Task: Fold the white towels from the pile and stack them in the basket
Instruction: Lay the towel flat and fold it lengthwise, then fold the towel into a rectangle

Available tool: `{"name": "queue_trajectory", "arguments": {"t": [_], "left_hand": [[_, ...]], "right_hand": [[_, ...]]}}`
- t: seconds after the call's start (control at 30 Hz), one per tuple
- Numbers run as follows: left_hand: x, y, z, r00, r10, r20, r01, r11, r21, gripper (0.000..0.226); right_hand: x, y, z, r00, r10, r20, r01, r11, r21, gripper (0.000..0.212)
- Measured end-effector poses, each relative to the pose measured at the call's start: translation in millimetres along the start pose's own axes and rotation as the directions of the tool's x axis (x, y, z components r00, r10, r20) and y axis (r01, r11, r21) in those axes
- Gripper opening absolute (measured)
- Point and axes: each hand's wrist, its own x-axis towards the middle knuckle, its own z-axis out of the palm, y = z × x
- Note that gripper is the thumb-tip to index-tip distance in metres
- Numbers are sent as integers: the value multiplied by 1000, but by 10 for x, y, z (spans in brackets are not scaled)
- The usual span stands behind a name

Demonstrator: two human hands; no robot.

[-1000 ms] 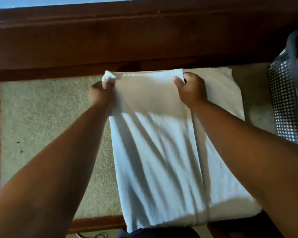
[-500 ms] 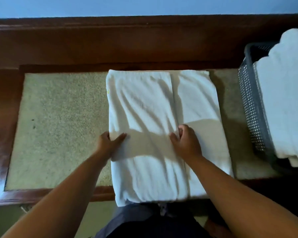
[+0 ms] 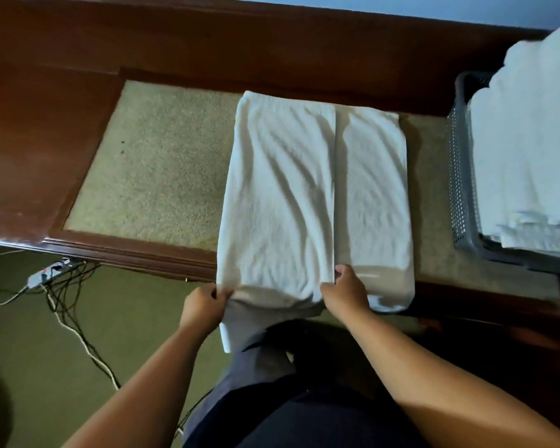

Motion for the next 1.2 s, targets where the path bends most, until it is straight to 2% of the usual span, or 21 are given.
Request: {"name": "queue_trajectory", "arguments": {"t": [0.13, 0.2, 0.23, 0.3, 0.33, 0.37, 0.43, 0.5, 0.53, 0.6, 0.67, 0.77, 0.83, 0.9, 0.97, 1.1, 1.2], "left_hand": [[-110, -175, -50, 971, -101, -217, 67, 985, -161, 27], [-86, -229, -84, 975, -155, -158, 133, 981, -141, 18], [-74, -224, -90, 977, -187, -103, 176, 979, -105, 31], [-84, -139, -77, 971, -233, -53, 233, 972, -3, 72], [-112, -54, -67, 973, -210, -97, 215, 975, 47, 82], [-153, 57, -58, 979, -129, -159, 148, 983, 113, 84], [-214, 277, -15, 974, 106, -202, -46, 958, 282, 81], [-241, 445, 92, 951, 303, -55, -255, 874, 413, 75], [-246, 505, 158, 937, 346, 51, -332, 832, 444, 72], [-258, 587, 253, 923, 333, 191, -384, 788, 481, 71], [-239, 638, 264, 925, 318, 208, -380, 778, 501, 72], [-159, 646, 172, 913, 334, 234, -408, 747, 524, 73], [-115, 620, 101, 901, 357, 248, -434, 732, 525, 73], [-91, 601, 59, 891, 374, 257, -454, 734, 506, 72], [-90, 599, 38, 882, 388, 266, -471, 742, 477, 69], [-15, 565, -3, 865, 413, 284, -499, 770, 399, 61], [117, 525, -75, 848, 468, 250, -523, 817, 245, 43]], "right_hand": [[-59, 134, -59, 999, -14, -45, 14, 1000, -4, 28], [-70, 228, -93, 998, -16, -54, 17, 1000, 3, 29], [-74, 278, -110, 998, -19, -62, 19, 1000, -4, 31], [-66, 382, -150, 990, -23, -136, 20, 1000, -22, 37], [-47, 432, -178, 982, -16, -190, 11, 1000, -27, 40], [-26, 477, -209, 971, 1, -238, -7, 1000, -21, 43], [37, 554, -287, 946, 57, -320, -51, 998, 29, 53], [109, 604, -390, 912, 153, -381, -119, 987, 112, 64], [146, 625, -443, 895, 208, -395, -164, 976, 141, 68], [218, 652, -544, 877, 284, -388, -255, 959, 125, 73], [282, 677, -639, 888, 286, -360, -286, 957, 56, 72], [363, 681, -739, 933, 229, -277, -265, 959, -100, 61], [391, 661, -765, 958, 156, -242, -194, 971, -142, 53], [365, 652, -773, 962, 107, -252, -120, 992, -37, 39], [279, 679, -745, 956, 122, -268, -107, 992, 70, 32], [23, 689, -532, 956, 152, -249, -144, 988, 52, 26], [-182, 390, -251, 958, 92, -273, -54, 988, 144, 27]]}}
